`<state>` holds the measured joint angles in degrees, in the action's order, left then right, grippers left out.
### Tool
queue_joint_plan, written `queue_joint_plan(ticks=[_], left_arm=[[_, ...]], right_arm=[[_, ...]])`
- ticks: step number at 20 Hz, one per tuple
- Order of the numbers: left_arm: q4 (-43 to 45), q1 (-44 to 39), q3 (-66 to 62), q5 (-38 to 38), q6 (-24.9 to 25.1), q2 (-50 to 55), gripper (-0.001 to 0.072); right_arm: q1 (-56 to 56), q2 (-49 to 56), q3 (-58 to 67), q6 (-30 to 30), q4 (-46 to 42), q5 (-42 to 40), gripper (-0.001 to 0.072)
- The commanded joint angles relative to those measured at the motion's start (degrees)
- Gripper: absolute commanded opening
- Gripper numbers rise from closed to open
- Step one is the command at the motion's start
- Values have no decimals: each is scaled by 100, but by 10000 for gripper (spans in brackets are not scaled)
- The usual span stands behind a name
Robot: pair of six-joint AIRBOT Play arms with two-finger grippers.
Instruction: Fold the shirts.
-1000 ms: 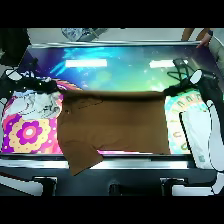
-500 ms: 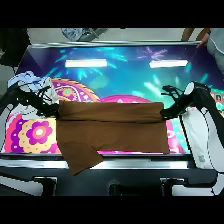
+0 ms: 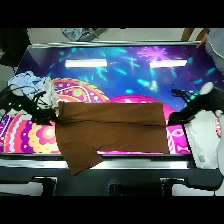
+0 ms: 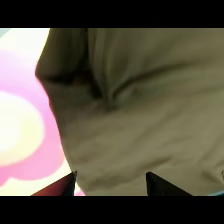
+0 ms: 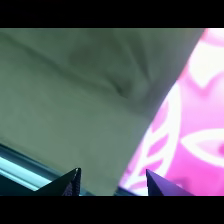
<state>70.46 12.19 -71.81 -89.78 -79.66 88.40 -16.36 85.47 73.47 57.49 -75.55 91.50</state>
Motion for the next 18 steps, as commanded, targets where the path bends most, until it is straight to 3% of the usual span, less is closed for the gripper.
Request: queue_joint_plan(ticks=[1, 3, 6, 11, 13, 14, 16, 18], left_arm=[[-245, 295, 1563, 444, 382, -835, 534], [-459, 540, 2730, 726, 485, -1235, 534], [-555, 748, 3689, 739, 1086, -1720, 534], [-1237, 723, 4496, 1344, 1091, -1891, 525], [-1335, 726, 4660, 1589, 1064, -1891, 429], [-1344, 726, 4684, 1696, 1014, -1891, 353], [-1360, 726, 4686, 1797, 1008, -1893, 128], [-1357, 726, 4686, 1825, 1038, -1893, 30]], right_arm=[[-680, -581, -428, -103, -216, 111, 496], [-691, -793, -872, -96, -251, 2, 496], [-691, -835, -1318, -142, -107, 28, 496], [-691, -922, -1432, -186, -120, 44, 497], [-691, -1038, -1434, -203, -184, -28, 499], [-691, -1099, -1456, -203, -205, -55, 511], [-691, -1241, -1733, -203, -205, -131, 583], [-691, -1370, -2273, -192, -199, -367, 586]])
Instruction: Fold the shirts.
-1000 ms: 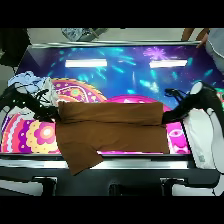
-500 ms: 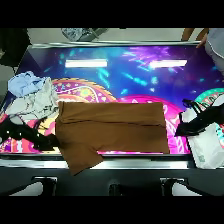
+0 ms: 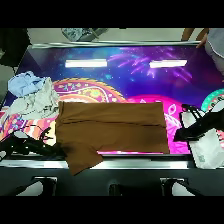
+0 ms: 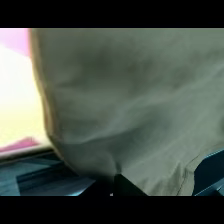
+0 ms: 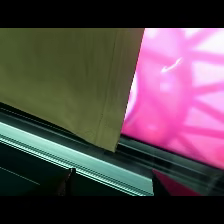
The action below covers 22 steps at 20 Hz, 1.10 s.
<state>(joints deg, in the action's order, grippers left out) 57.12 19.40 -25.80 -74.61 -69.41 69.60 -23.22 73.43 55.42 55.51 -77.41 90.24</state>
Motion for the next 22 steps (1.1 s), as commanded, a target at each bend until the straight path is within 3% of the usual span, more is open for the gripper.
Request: queue_joint_plan(ticks=[1, 4, 10, 12, 13, 14, 15, 22], left_arm=[[-24, 4, 85, 313, 52, -13, 32], [-22, 4, 85, 310, 50, -15, 32], [-26, 4, 83, 310, 149, -15, 31], [-26, 4, 83, 310, 155, -15, 31], [-26, 4, 83, 310, 157, -15, 31], [-26, 4, 81, 310, 199, -15, 31], [-22, 4, 81, 313, 203, -15, 31], [-197, 4, -533, -20, 195, -697, 28]], right_arm=[[-4, -188, -763, 94, 74, -455, 586], [-4, -188, -1344, 133, 417, -1038, 613], [-4, -181, -2048, 280, 898, -1840, 595], [-4, -184, -2124, 376, 1084, -2247, 438], [-4, -184, -2120, 417, 1115, -2350, 291], [-4, -184, -2120, 433, 1115, -2411, 92], [-4, -184, -2120, 431, 1099, -2417, 45], [-9, -437, -1648, -490, 1180, -1591, 40]])
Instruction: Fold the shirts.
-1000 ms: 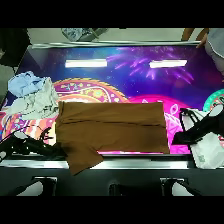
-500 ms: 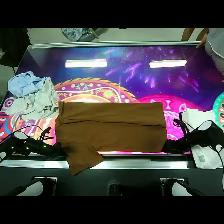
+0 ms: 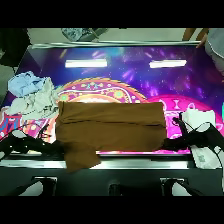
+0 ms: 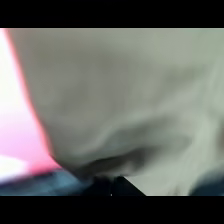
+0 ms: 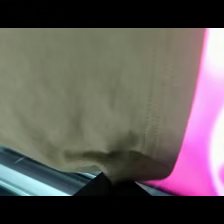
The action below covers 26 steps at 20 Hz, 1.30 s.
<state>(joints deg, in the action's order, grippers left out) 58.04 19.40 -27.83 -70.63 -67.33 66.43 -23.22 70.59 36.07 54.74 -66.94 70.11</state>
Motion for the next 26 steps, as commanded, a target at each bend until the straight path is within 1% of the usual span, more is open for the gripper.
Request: queue_joint_plan(ticks=[1, 3, 4, 5, 7, 9, 12, 14, 15, 18, 21, 22, 23, 24, 25, 26], left_arm=[[-363, 4, -603, -496, -20, -671, 27], [-365, 4, -1158, -372, -317, -994, 24], [-382, -20, -1440, -164, -485, -942, 24], [-402, -57, -1692, 33, -490, -802, 24], [-415, -142, -2343, 170, -492, -238, 24], [-415, -245, -3139, 160, -485, 573, 25], [-415, -487, -4535, -173, -492, 1985, 26], [-411, -629, -5370, -476, -562, 2771, 26], [-411, -673, -5707, -562, -669, 3104, 26], [-411, -723, -6205, -586, -780, 3716, 26], [-413, -728, -6227, -654, -1093, 4006, 33], [-415, -728, -6229, -745, -1180, 4041, 121], [-415, -719, -6245, -870, -1178, 4026, 396], [-415, -691, -6275, -1040, -1176, 3989, 570], [-415, -649, -6308, -1213, -1134, 3921, 571], [-415, -619, -6312, -1316, -1113, 3825, 570]], right_arm=[[-9, -151, 549, -426, 210, 629, 40], [79, -140, 1152, -420, 341, 684, 40], [256, -87, 1502, -389, 306, 498, 40], [470, 81, 1893, -332, 293, 297, 40], [839, 702, 2702, -63, 103, 133, 40], [1119, 1567, 3536, 332, -192, 197, 41], [1469, 2546, 4406, 616, -223, 271, 42], [1537, 2942, 4653, 1069, -212, 142, 42], [1537, 3049, 4675, 1182, -212, 85, 42], [1521, 3185, 4675, 1217, -326, 2, 43], [1521, 3182, 4677, 1215, -356, -15, 45], [1519, 3174, 4684, 1213, -315, 4, 55], [1499, 3150, 4728, 1145, -306, 66, 184], [1410, 3123, 4791, 809, -76, 219, 322], [1246, 3112, 4850, 511, 291, 431, 464], [1023, 3112, 4872, 227, 706, 660, 579]])
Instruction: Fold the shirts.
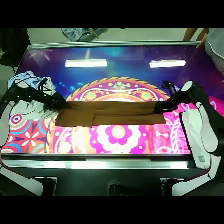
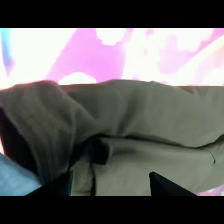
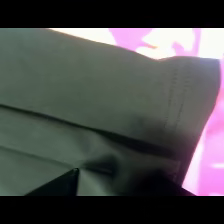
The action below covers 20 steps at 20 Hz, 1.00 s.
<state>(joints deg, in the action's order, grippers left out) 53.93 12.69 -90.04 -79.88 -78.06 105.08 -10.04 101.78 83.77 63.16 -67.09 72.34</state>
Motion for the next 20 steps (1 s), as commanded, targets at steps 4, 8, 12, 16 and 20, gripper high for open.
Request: queue_joint_plan(ticks=[4, 8, 12, 16, 20], left_arm=[[-162, 17, -92, -448, 94, -645, 569], [-299, -177, -92, -343, 114, -1193, 569], [-584, -516, -92, -236, 317, -1547, 569], [-920, -1008, -92, 70, 374, -1655, 569], [-918, -1650, -74, 597, 374, -1580, 562]], right_arm=[[-1023, 9, 74, -680, 1246, 732, 646], [-1161, 26, 74, -1014, 1193, 584, 653], [-1141, 369, 72, -247, 1014, 415, 651], [-820, 737, 44, -221, 1311, 407, 651], [-439, 745, 57, -203, 1373, 254, 39]])
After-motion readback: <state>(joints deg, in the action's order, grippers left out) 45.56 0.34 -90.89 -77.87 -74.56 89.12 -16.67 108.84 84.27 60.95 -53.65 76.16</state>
